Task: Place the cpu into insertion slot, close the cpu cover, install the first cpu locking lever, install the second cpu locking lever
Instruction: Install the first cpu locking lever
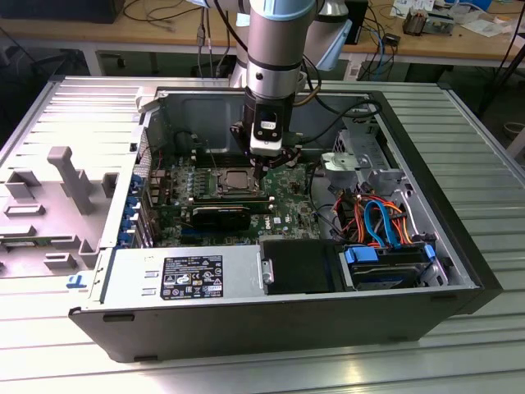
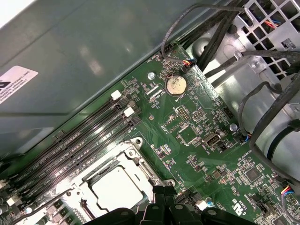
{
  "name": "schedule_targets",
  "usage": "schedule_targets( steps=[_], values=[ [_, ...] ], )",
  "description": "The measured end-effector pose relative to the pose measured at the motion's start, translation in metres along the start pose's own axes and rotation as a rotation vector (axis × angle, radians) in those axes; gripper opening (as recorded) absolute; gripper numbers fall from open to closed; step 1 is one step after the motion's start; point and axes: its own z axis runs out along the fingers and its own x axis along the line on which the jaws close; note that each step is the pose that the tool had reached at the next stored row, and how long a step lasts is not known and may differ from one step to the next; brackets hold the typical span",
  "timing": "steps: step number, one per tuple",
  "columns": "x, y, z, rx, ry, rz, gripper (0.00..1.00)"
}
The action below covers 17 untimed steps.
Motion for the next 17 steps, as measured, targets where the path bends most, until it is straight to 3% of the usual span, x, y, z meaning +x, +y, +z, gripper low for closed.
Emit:
schedule_targets(
  steps=[17],
  values=[
    [0.0, 0.0, 0.0, 0.0001, -0.0005, -0.01, 0.11]
  ],
)
